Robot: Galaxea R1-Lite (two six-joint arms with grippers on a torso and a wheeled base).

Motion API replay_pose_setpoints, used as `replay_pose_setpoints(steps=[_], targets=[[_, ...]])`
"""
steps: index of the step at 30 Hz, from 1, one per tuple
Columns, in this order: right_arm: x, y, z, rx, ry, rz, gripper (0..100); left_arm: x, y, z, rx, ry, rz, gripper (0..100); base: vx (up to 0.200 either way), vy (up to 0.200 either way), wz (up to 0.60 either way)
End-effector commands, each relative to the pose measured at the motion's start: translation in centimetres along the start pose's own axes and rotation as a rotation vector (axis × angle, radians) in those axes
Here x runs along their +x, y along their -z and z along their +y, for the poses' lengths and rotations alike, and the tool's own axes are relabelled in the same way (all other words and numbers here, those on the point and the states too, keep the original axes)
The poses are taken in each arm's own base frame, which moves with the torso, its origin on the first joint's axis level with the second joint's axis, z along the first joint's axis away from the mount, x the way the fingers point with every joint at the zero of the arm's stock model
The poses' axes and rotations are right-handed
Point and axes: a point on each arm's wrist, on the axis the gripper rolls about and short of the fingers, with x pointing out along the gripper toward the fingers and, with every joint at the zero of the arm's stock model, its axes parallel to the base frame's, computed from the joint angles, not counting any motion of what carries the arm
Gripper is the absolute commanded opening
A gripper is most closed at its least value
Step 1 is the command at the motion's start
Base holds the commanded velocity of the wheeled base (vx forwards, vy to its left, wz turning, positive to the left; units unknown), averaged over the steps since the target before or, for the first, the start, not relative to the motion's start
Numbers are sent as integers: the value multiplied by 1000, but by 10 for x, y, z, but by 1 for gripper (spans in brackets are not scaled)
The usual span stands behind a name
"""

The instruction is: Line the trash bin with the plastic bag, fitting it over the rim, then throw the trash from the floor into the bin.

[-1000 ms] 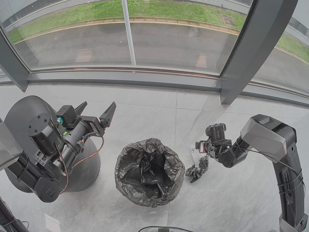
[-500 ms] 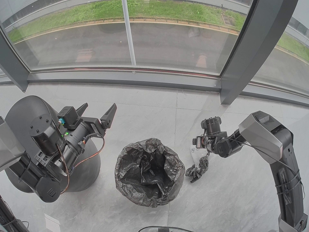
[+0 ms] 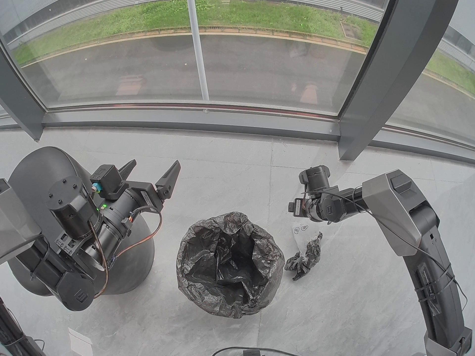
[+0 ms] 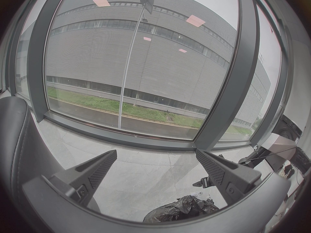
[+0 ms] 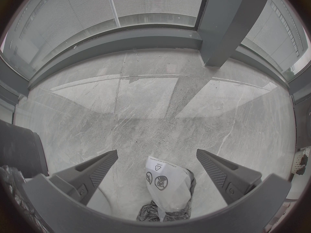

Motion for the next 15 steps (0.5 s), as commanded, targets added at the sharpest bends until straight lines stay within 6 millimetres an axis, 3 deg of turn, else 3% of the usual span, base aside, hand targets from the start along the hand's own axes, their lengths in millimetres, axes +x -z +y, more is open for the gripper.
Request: replay_pose_setpoints(steps=[1,3,9,15], targets=[[15,8,4,9,0,24,100,1,3,0,0,-2,9,100,0,0,0],[18,13,4,20,2,65,100,1,3,0,1,-2,9,100,0,0,0],[31,60,-8,75,64,349,100,1,3,0,1,-2,8,100,0,0,0],[31,68,-9,69,87,400,100,1,4,0,2,-2,12,100,0,0,0]])
